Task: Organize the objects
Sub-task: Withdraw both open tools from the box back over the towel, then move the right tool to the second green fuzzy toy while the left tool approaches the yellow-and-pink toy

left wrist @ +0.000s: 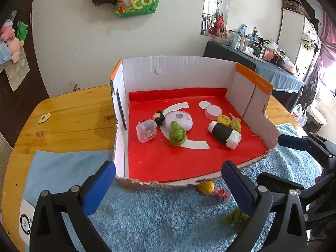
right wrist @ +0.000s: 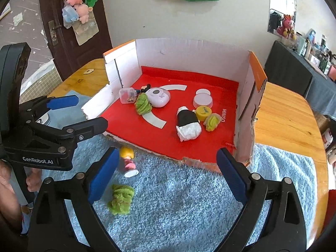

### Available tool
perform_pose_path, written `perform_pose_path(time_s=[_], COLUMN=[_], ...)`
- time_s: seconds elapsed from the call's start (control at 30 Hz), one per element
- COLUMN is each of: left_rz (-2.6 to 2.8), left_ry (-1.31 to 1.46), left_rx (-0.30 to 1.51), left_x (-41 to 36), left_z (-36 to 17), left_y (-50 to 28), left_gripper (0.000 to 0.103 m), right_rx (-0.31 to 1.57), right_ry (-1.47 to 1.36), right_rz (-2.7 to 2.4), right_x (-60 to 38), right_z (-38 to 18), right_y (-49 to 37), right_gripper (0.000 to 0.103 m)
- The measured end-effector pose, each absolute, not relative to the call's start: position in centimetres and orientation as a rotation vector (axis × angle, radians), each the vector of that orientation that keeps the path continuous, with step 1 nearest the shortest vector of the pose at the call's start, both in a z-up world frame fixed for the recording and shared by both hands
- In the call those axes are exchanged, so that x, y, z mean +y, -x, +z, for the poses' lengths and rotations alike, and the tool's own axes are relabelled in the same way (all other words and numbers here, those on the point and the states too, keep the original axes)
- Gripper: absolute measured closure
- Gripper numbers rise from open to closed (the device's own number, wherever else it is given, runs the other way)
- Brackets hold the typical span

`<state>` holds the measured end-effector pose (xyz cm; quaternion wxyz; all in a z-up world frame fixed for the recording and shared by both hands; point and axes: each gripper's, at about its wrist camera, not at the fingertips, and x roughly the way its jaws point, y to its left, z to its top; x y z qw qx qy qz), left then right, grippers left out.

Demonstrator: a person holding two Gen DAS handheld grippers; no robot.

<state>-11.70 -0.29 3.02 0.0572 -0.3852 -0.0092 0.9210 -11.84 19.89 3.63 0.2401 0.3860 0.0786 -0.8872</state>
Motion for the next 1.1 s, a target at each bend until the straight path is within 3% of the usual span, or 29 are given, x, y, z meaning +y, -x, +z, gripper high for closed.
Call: perform_pose_path(time_s=[0.77,0.97,1.1], left_rz=[2.787,2.786,2.777], left_ry=[1.212,1.220,1.238], left_rx=[-0.005,-0.010,-0.040], left_x=[-0.5,-1.1,-1.5], left_z=[1.6,1.0,0.5], left_y=[9.4,9.1,9.4], left_gripper=[0.000,0.000,0.000], right_rx=[0.231,0.356,0.338], right_ry=[-1.058,-1.058,-1.092], right_rz=[-2.414,-2.397,-2.377], right_x=[19.2,17.6,17.9], right_z=[3.0,2.1,1.0], right_y=[9.2,8.2,8.0], right_gripper=[0.008,0.008,0.008])
